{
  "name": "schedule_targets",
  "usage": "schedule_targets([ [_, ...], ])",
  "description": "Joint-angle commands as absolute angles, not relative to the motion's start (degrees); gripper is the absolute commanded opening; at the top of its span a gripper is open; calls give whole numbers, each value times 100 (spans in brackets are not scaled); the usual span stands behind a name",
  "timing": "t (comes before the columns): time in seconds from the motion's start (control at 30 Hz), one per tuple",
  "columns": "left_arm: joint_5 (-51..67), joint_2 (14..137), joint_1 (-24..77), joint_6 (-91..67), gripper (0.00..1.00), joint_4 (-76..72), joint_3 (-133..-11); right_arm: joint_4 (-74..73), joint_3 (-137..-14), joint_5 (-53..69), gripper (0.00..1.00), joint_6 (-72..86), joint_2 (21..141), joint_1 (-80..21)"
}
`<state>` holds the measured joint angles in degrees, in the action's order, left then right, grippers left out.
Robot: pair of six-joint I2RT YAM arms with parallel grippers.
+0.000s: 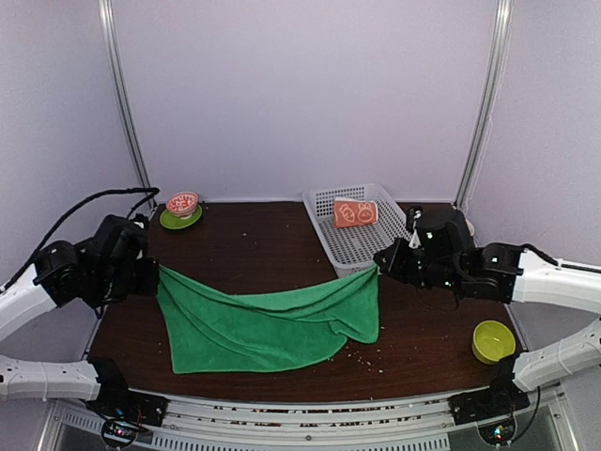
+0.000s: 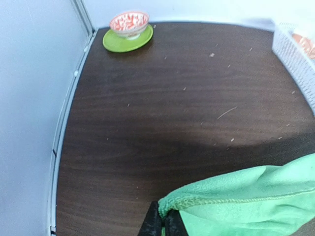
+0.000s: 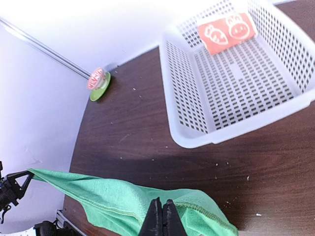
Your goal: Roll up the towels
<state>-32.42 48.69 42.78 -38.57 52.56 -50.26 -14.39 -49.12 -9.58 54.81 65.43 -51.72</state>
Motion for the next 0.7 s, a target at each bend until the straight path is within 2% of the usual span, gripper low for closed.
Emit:
schedule_targets([
  [0.0,-2572,3890,4245,-3133,0,4269,-5343,-1959,-5227,-931,0,4154,5583,-5194],
  [0.2,-253,2829,4245,-2361,0,3458,-5547,-2587,-5620,27,0,3080,4123,-5256],
  [0.43,1667,2566,4245,-2656,0,3633,-5786,-3241,-5669,652,0,3006,2662,-5296],
  [0.53,1970,2511,4245,-2831,0,3627,-5833,-3414,-5725,474,0,3069,2380,-5293],
  [0.67,1656,2445,4245,-2889,0,3579,-5745,-3470,-5581,-264,0,3180,2409,-5300],
])
